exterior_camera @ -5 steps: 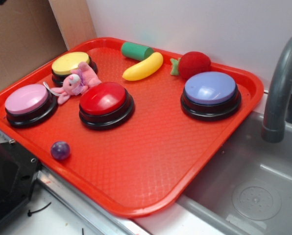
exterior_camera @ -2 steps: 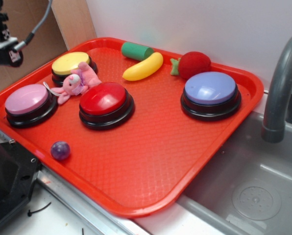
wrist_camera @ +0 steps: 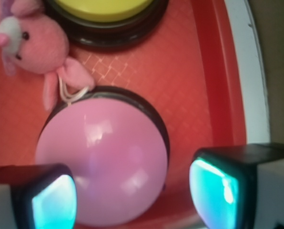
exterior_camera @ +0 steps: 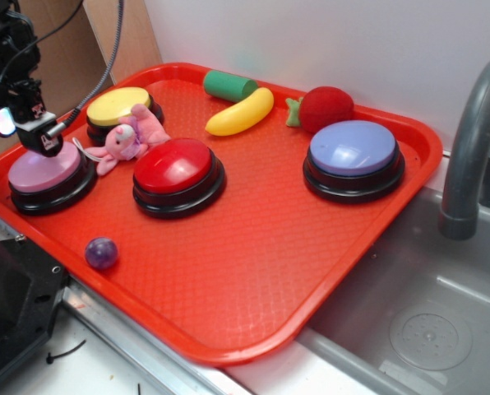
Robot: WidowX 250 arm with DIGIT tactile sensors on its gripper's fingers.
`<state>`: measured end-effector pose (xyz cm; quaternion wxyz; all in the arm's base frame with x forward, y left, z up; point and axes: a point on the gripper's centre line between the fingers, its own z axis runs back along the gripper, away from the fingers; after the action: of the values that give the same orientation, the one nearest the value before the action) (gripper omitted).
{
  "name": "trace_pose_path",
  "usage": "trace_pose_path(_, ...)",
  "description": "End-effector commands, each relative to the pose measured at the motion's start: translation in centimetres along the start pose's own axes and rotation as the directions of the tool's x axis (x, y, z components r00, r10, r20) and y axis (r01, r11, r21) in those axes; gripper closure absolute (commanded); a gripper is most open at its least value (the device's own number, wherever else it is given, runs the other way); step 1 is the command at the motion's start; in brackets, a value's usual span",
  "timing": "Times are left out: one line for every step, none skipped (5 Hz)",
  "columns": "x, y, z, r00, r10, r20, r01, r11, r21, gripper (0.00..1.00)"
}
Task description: Push the pink button.
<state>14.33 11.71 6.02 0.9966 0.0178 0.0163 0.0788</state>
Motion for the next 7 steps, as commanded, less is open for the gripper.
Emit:
trace_pose_path(-0.5, -2.4, -1.5, 0.997, -0.063, -0.032, 0.063, 0.998, -0.009, 0.0)
trace_pose_path(0.0, -2.3, -0.6, 0.997, -0.069, -0.02, 0.069, 0.998, 0.005, 0.0)
trace_pose_path(1.1, -1.9, 2.3, 0.997, -0.073, 0.033, 0.072, 0.997, 0.032, 0.0)
trace_pose_path(1.8, -1.7, 5.1, 0.994, -0.074, 0.079, 0.071, 0.997, 0.044, 0.0)
trace_pose_path(2.3, -2.0, 6.5, 0.994, -0.086, 0.069, 0.079, 0.992, 0.094, 0.0)
trace_pose_path(2.3, -1.9, 7.1, 0.994, -0.081, 0.068, 0.074, 0.993, 0.094, 0.0)
trace_pose_path(2.3, -2.0, 7.9, 0.994, -0.079, 0.073, 0.072, 0.993, 0.09, 0.0)
